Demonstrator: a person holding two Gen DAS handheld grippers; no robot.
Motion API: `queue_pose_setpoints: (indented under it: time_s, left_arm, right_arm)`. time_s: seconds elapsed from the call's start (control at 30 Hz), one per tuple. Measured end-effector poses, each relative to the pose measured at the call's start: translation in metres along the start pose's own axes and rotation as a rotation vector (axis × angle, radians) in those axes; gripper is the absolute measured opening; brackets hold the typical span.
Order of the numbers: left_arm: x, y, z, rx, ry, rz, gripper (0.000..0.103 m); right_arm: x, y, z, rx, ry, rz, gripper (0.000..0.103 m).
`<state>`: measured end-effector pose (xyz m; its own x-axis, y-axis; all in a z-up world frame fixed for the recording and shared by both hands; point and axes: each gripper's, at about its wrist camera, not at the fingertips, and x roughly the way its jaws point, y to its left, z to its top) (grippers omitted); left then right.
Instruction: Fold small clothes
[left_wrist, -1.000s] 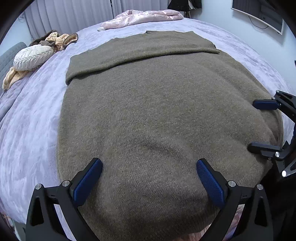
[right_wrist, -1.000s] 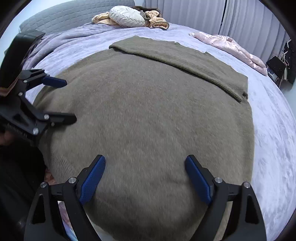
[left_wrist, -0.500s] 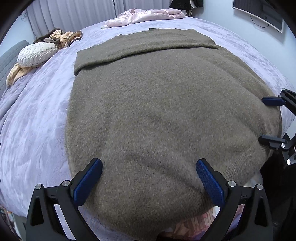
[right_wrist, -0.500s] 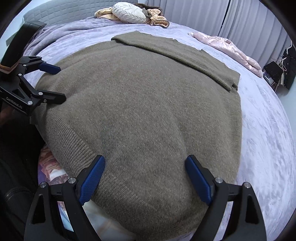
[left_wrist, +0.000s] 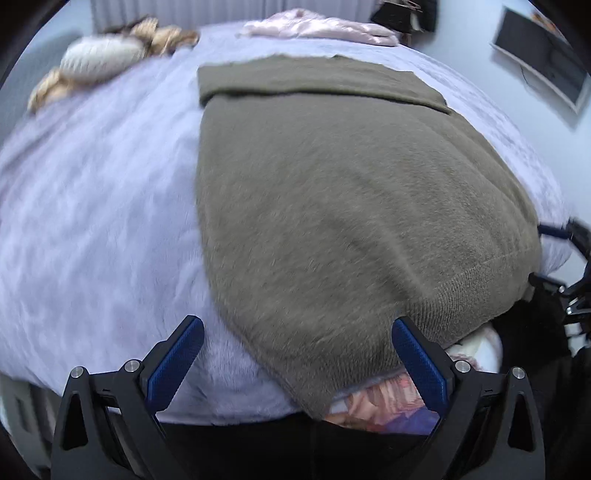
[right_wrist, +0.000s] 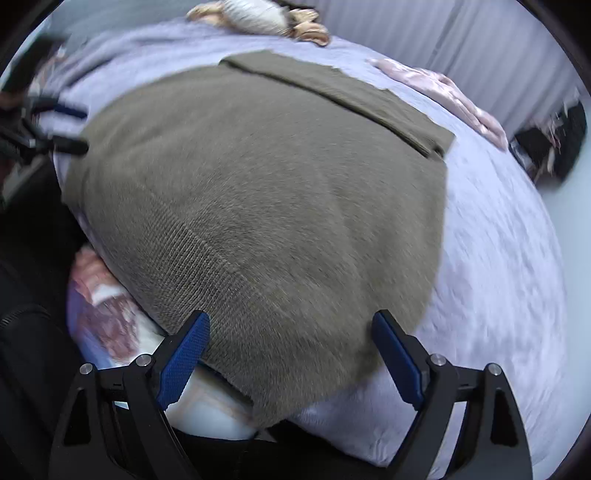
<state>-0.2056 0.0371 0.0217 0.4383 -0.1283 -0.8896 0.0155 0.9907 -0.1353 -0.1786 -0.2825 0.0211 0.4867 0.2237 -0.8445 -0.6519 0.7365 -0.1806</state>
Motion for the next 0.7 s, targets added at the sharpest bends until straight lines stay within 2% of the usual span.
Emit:
queue_pose_setpoints:
  time_s: [0.07, 0.13, 0.2, 0.3, 0.4, 0.57, 0.67, 0.7]
  left_arm:
    - [0.010, 0.013, -0.001, -0.076, 0.022, -0.056, 0.101]
    - [0.013, 0.018, 0.000, -0.116, 0.005, -0.094, 0.101]
    - [0.015, 0.020, 0.002, -0.144, -0.008, -0.127, 0.101]
    - [0.018, 0.023, 0.000, -0.164, -0.003, -0.150, 0.102]
    - [0.013, 0.022, -0.004, -0.194, -0.014, -0.241, 0.101]
    - [0.024, 0.013, -0.003, -0.181, 0.006, -0.216, 0.101]
    - [0.020, 0.010, -0.003, -0.196, -0.002, -0.269, 0.101]
    - [0.021, 0.007, -0.003, -0.195, -0.007, -0.264, 0.101]
  right_arm:
    - [0.004, -0.017, -0.008, 0.105, 0.019, 0.018, 0.092]
    - [0.013, -0.035, -0.016, 0.210, 0.050, 0.043, 0.091]
    - [0.013, -0.043, -0.020, 0.274, 0.022, 0.090, 0.092]
    - [0.013, -0.047, -0.020, 0.305, -0.004, 0.134, 0.092]
    - [0.012, -0.048, -0.022, 0.320, -0.026, 0.175, 0.092]
    - [0.012, -0.057, -0.027, 0.390, -0.077, 0.260, 0.092]
    - [0.011, -0.063, -0.031, 0.426, -0.094, 0.312, 0.090]
    - [0.010, -0.062, -0.031, 0.423, -0.096, 0.327, 0.089]
